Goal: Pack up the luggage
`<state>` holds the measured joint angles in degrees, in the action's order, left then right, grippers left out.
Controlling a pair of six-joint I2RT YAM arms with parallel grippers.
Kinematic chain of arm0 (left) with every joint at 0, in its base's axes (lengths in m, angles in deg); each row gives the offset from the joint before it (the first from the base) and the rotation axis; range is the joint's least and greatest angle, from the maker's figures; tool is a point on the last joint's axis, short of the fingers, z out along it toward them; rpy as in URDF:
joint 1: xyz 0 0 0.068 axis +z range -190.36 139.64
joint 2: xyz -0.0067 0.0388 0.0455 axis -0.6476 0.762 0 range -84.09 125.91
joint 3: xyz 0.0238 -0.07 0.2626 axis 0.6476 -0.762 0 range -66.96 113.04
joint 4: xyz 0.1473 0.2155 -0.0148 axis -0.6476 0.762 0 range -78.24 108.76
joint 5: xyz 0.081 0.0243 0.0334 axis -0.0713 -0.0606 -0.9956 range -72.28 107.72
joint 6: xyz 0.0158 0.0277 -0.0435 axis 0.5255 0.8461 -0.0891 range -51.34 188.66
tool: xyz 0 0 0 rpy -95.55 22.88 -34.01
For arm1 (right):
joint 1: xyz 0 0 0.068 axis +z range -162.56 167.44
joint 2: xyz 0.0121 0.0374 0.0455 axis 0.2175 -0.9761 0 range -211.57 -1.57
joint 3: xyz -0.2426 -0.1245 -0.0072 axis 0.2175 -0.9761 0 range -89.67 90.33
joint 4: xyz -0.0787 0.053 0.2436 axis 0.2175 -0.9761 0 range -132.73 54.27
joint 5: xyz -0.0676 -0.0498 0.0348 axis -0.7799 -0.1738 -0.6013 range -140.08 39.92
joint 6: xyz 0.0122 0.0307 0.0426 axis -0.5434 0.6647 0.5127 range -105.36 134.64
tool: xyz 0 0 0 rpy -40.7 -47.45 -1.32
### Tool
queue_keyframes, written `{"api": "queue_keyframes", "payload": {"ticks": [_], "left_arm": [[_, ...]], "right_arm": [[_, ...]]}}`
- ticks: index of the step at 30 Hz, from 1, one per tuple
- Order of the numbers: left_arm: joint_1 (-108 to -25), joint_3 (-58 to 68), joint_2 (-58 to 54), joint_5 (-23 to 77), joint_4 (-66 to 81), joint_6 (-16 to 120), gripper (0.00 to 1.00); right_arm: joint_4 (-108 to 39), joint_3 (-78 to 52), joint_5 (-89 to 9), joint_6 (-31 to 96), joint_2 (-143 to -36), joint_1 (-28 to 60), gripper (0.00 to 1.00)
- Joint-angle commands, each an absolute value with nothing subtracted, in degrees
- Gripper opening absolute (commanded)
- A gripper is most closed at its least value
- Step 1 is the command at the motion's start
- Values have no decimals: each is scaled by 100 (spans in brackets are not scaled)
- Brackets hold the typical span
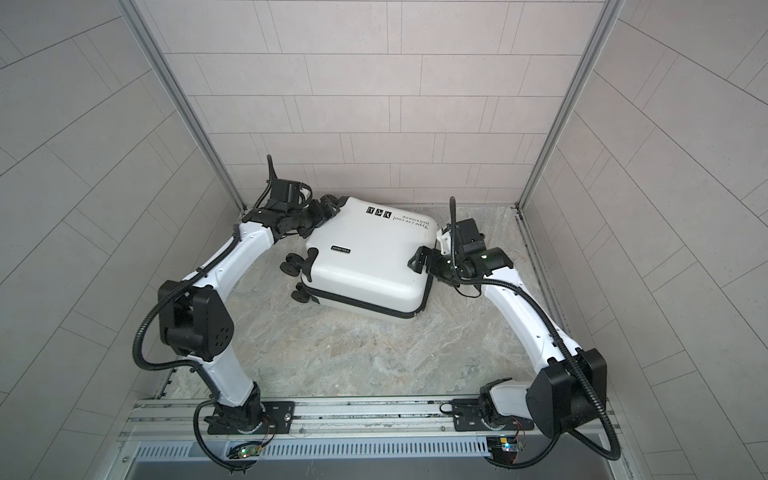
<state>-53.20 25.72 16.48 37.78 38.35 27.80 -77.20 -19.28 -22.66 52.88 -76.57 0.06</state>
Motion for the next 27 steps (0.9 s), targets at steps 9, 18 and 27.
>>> {"api": "queue_keyframes", "payload": {"ticks": [9,18,27], "left_arm": [[-5368,1979,-321,3358,5255,3110,93],[-5540,775,-1956,2904,5847,2742,89],[-5919,-256,-3080,2697,6033,1829,86]], "right_arm": [[-6972,-1701,-1695,6139,-7989,-1195,100],[-7163,-779,-1984,5828,-8898,-1369,100],[-6892,517,-1095,5928,-10541,-1365,99]]}}
